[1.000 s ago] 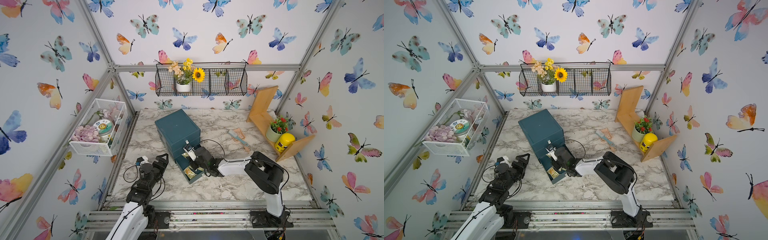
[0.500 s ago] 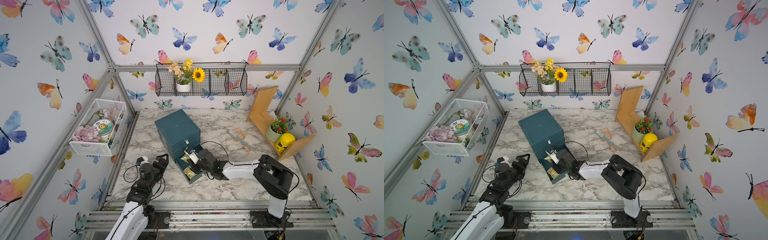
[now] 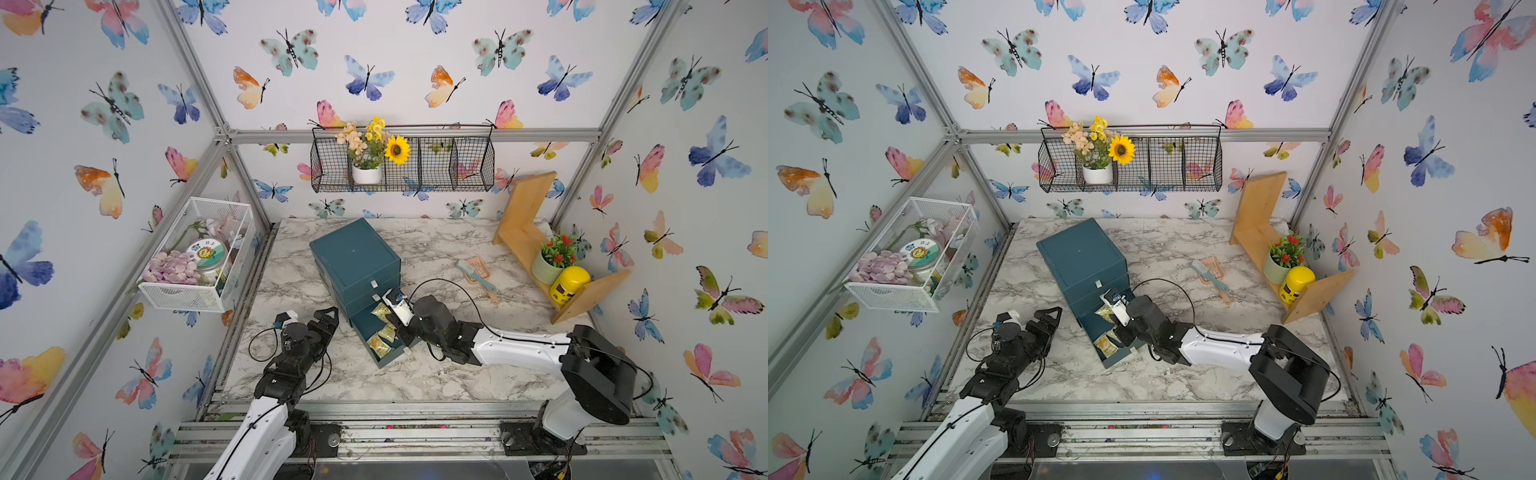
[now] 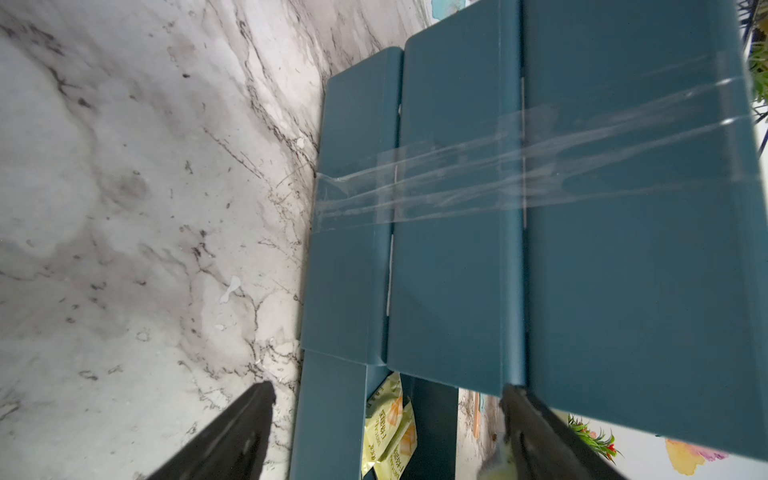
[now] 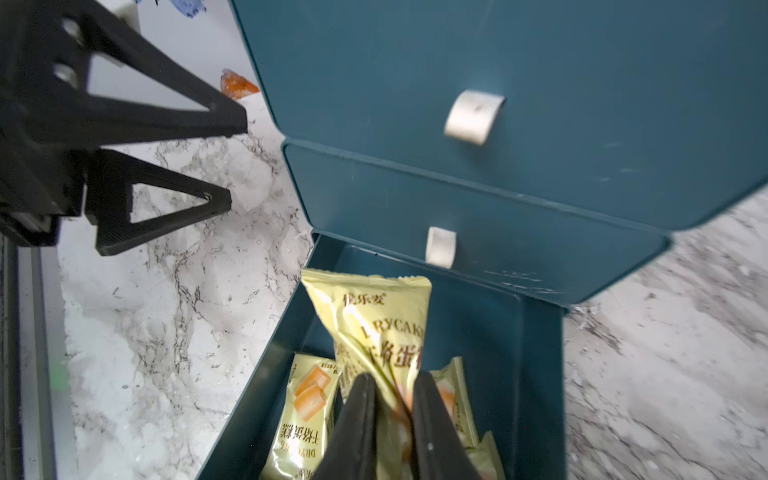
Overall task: Take the cookies out of the drawer
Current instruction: Place the cookie at the center of the board.
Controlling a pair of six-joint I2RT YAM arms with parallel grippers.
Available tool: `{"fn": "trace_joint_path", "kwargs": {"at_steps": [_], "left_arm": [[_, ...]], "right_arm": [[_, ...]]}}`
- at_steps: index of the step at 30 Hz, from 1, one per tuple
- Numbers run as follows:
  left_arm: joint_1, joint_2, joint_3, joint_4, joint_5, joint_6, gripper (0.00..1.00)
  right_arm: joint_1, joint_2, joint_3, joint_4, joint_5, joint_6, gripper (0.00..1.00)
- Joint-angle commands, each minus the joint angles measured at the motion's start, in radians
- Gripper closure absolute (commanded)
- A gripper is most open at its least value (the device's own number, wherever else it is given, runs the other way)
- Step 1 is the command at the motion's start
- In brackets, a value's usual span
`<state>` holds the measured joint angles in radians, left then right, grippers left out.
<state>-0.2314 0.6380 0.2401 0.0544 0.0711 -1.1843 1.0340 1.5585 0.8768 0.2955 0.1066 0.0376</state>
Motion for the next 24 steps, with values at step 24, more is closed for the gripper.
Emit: {"fn": "trace_joint_path", "kwargs": {"at_steps": [24], "left_arm": [[-0.218, 0.089, 0.047, 0.025, -0.044, 0.005, 0.12]], "right_arm": [[-0.336, -0.018, -0.268, -0.073, 0.151, 0.145, 0.88]]}}
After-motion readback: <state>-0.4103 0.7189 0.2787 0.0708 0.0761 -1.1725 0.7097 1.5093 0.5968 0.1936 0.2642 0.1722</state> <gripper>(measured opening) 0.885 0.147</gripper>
